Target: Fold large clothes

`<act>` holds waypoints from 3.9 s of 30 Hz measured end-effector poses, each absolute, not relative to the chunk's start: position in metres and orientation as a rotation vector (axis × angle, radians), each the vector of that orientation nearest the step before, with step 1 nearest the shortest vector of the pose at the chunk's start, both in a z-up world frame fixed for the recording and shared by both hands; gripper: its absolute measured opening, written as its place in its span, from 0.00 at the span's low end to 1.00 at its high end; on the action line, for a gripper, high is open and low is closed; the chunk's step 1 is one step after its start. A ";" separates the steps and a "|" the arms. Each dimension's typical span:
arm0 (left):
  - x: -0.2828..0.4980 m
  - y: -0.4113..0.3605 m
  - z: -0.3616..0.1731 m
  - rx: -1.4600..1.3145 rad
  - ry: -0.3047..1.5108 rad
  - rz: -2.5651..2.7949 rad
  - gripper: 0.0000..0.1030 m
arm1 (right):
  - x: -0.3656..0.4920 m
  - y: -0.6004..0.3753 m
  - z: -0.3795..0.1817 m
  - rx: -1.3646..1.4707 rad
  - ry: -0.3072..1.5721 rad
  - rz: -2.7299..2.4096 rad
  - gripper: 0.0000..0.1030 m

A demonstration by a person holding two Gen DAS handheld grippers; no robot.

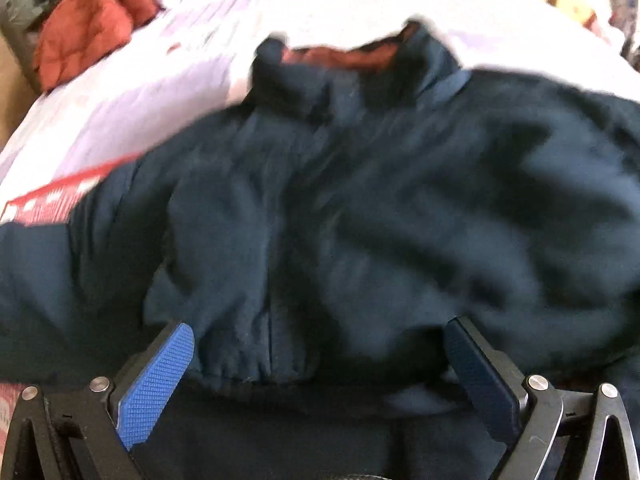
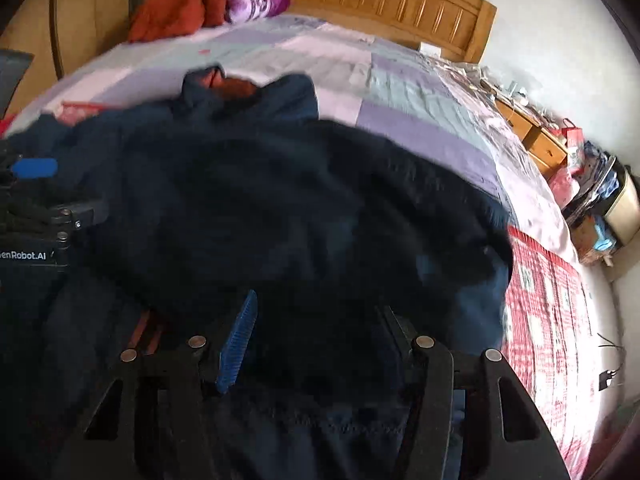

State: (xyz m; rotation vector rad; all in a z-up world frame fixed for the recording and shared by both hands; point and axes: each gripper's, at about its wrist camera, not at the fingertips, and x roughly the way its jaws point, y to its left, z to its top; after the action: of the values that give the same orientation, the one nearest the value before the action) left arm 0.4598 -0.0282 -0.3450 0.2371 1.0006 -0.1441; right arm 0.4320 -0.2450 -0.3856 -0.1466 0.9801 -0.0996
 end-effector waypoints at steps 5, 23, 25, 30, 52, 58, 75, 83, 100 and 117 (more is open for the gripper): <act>0.467 0.019 -0.356 0.178 1.052 -0.099 1.00 | 0.416 -0.307 -0.387 -0.066 0.988 -0.210 0.58; 0.449 -0.005 -0.318 0.223 0.978 -0.193 1.00 | 0.349 -0.337 -0.363 0.012 0.907 -0.412 0.63; 0.451 -0.025 -0.304 0.217 0.952 -0.252 1.00 | 0.347 -0.333 -0.364 0.006 0.911 -0.418 0.63; 0.474 -0.109 -0.270 0.195 0.914 -0.430 1.00 | 0.338 -0.336 -0.382 -0.035 0.969 -0.467 0.63; 0.481 0.078 -0.323 0.178 1.082 0.323 1.00 | 0.353 -0.380 -0.412 0.012 0.928 -0.320 0.62; 0.456 0.106 -0.288 0.099 1.025 0.351 1.00 | 0.353 -0.377 -0.412 0.002 0.908 -0.315 0.62; 0.508 -0.314 -0.325 0.466 1.033 -0.543 1.00 | 0.364 -0.353 -0.402 0.002 0.870 -0.323 0.12; 0.521 -0.348 -0.364 0.547 1.094 -0.455 1.00 | 0.330 -0.361 -0.401 0.148 0.849 -0.383 0.00; 0.522 -0.340 -0.314 0.494 1.023 -0.539 1.00 | 0.344 -0.352 -0.403 0.009 0.884 -0.349 0.32; 0.528 -0.351 -0.364 0.582 1.151 -0.506 1.00 | 0.368 -0.348 -0.409 -0.071 0.901 -0.178 0.06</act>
State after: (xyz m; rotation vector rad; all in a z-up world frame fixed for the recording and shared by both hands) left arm 0.5279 -0.3508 -0.3641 0.5823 1.1505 -0.5063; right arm 0.3679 -0.3475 -0.4091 -0.0711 0.9005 -0.1778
